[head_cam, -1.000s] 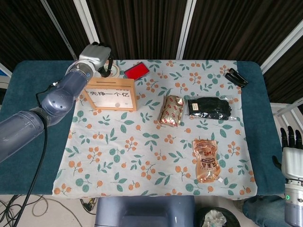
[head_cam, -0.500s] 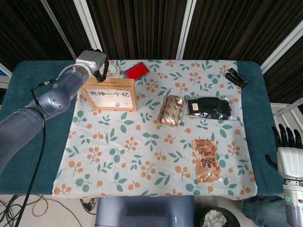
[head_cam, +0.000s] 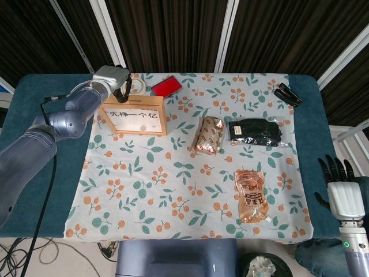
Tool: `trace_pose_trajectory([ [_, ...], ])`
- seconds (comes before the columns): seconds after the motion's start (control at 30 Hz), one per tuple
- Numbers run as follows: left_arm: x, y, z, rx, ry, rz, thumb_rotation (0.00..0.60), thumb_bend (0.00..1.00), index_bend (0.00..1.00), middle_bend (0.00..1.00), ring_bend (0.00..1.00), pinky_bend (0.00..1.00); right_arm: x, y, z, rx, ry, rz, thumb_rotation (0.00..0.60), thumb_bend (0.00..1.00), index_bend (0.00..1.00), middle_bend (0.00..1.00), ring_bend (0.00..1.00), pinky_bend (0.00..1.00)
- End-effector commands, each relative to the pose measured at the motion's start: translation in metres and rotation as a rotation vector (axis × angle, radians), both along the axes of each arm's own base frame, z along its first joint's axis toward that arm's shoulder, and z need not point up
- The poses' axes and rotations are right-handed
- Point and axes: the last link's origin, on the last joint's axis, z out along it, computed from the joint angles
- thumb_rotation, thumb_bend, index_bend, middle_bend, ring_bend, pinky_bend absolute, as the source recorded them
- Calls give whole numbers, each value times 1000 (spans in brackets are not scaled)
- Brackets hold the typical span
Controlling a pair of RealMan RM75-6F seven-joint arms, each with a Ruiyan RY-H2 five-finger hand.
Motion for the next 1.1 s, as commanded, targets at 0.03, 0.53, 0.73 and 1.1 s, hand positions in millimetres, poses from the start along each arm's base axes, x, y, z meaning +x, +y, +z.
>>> trace_pose_trajectory([
  [0.03, -2, 1, -8, -20, 4, 3, 600, 596, 702, 120, 0, 0, 0, -1, 0, -4, 1, -2, 600, 302, 0, 0, 0, 0],
  [0.53, 9, 3, -13, -35, 12, -13, 600, 592, 701, 118, 0, 0, -2, -2, 5, -35, 4, -12, 600, 302, 0, 0, 0, 0],
  [0.73, 9, 4, -12, -33, 10, -6, 600, 590, 699, 115, 0, 0, -3, -2, 6, -37, 6, -14, 600, 303, 0, 0, 0, 0],
  [1.1, 10, 5, -18, -42, 11, 2, 600, 582, 676, 110, 0, 0, -3, -2, 5, -41, 11, -22, 600, 301, 0, 0, 0, 0],
])
